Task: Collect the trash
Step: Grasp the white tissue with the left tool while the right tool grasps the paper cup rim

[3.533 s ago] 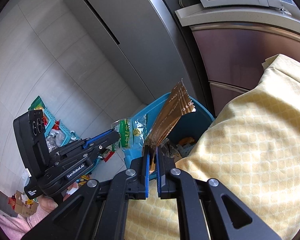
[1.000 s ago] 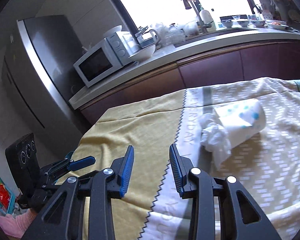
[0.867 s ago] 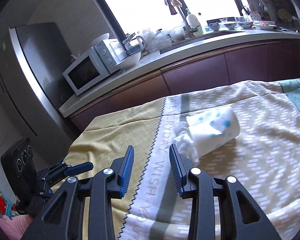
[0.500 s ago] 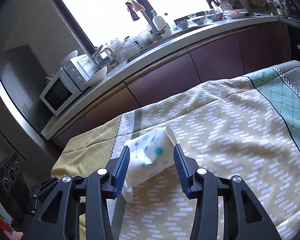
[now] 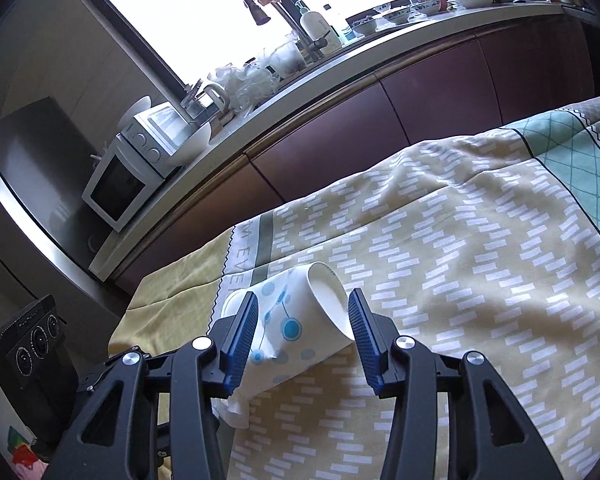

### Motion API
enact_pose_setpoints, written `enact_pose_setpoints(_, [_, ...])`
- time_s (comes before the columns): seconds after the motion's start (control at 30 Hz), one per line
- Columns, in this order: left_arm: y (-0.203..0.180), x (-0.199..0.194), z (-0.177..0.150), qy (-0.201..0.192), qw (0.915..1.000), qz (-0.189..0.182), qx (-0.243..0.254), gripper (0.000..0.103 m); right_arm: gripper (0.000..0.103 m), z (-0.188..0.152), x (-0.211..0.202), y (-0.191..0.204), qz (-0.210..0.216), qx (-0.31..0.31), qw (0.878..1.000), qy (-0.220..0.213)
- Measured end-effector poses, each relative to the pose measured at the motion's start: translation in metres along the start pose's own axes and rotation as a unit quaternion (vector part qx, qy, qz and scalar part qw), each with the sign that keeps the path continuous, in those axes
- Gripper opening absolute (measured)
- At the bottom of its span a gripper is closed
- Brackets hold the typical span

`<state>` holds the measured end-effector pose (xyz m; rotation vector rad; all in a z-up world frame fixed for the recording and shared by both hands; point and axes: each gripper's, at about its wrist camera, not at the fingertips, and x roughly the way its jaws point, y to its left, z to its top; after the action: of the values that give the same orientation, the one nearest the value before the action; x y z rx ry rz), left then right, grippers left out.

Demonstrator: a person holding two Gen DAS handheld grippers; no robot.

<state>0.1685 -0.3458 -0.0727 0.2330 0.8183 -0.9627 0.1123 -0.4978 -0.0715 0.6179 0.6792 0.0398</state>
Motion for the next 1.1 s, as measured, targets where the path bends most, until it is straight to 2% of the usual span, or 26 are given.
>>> enact_pose_setpoints(0.13, [0.005, 0.010, 0.004, 0.012, 0.9999, -0.003, -0.008, 0.060, 0.044, -0.002, 0.004, -0.001, 0.003, -0.001, 1.000, 0.006])
enact_pose_setpoints(0.23, [0.013, 0.016, 0.005, 0.021, 0.9994, -0.017, -0.020, 0.050, 0.035, -0.004, 0.004, -0.002, 0.007, 0.001, 1.000, 0.008])
enact_pose_setpoints(0.37, [0.020, 0.021, 0.004, 0.027, 0.9983, -0.036, -0.038, 0.024, 0.027, -0.007, 0.003, -0.001, 0.009, -0.004, 1.000, 0.009])
enact_pose_setpoints(0.47, [0.023, 0.019, 0.002, 0.023, 0.9982, -0.037, -0.042, 0.016, 0.025, -0.010, 0.001, 0.002, 0.010, -0.008, 1.000, 0.007])
enact_pose_setpoints(0.5, [0.023, 0.017, 0.000, 0.022, 0.9983, -0.033, -0.042, 0.010, 0.025, -0.011, 0.000, 0.003, 0.008, -0.009, 1.000, 0.004])
enact_pose_setpoints(0.8, [0.030, -0.026, -0.013, -0.010, 0.9988, 0.006, -0.047, 0.008, 0.024, -0.018, -0.017, 0.013, 0.025, -0.008, 1.000, -0.017])
enact_pose_setpoints(1.1, [0.049, -0.094, -0.042, -0.055, 0.9959, 0.046, -0.056, 0.007, 0.024, -0.034, -0.023, 0.051, 0.065, -0.024, 0.997, -0.018])
